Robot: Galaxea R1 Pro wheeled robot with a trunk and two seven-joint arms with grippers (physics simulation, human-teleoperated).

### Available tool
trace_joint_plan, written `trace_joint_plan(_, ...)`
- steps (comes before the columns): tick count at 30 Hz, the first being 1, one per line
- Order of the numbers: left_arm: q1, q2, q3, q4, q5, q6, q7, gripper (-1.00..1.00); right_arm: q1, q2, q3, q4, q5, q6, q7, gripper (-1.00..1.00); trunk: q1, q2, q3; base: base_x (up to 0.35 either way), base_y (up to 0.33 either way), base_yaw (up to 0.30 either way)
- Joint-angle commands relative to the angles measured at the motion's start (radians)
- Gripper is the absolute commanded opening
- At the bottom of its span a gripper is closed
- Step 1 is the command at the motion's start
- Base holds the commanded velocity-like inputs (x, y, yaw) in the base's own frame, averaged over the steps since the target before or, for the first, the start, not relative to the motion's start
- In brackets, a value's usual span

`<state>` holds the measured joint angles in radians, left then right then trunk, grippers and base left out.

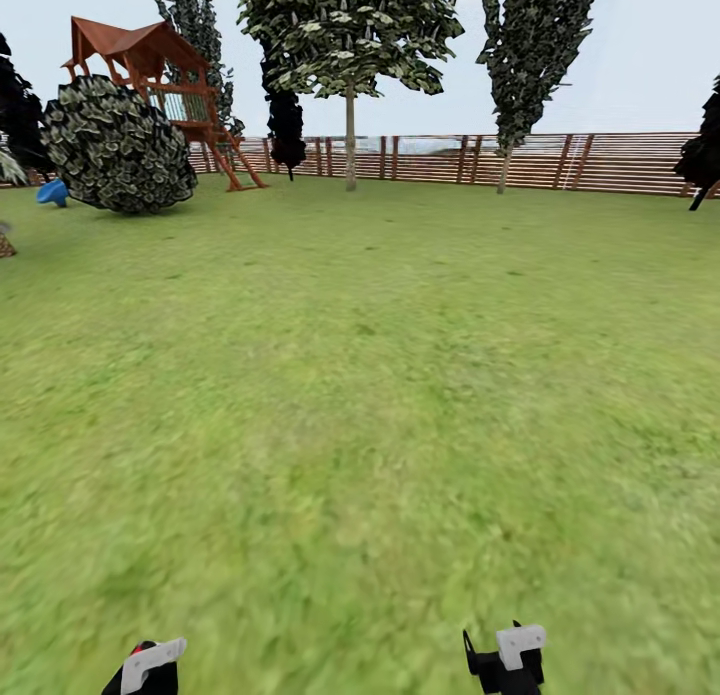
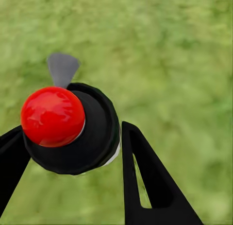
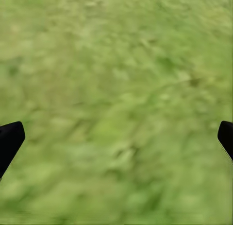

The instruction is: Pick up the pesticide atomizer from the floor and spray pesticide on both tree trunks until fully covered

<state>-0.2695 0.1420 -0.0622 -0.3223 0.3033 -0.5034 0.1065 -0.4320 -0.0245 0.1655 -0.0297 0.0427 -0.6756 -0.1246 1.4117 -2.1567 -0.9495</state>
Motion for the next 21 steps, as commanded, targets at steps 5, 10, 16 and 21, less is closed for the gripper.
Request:
trace_joint_plan(5, 0.0, 0.001, -0.007, 0.0, 0.002, -0.003, 0.007, -1.0, -0.001, 0.001, 0.008, 0.001, 0.004, -0.001, -0.01, 1.0, 0.0, 0.0, -0.001, 0.34, 0.0, 0.08)
trace_joint_plan(10, 0.0, 0.001, -0.007, 0.0, 0.002, -0.003, 0.007, -1.0, -0.001, 0.0, 0.008, 0.001, 0.003, -0.001, -0.01, 1.0, 0.0, 0.0, -0.001, 0.34, 0.0, 0.049)
trace_joint_plan(16, 0.0, 0.001, -0.007, 0.0, 0.002, -0.003, 0.007, -1.0, -0.001, 0.0, 0.008, 0.001, 0.003, -0.001, -0.01, 1.0, 0.0, 0.0, -0.001, 0.34, 0.0, 0.002)
trace_joint_plan(21, 0.0, 0.001, -0.007, 0.0, 0.002, -0.003, 0.007, -1.0, -0.001, 0.0, 0.008, 0.001, 0.004, -0.001, -0.01, 1.0, 0.0, 0.0, -0.001, 0.34, 0.0, 0.0)
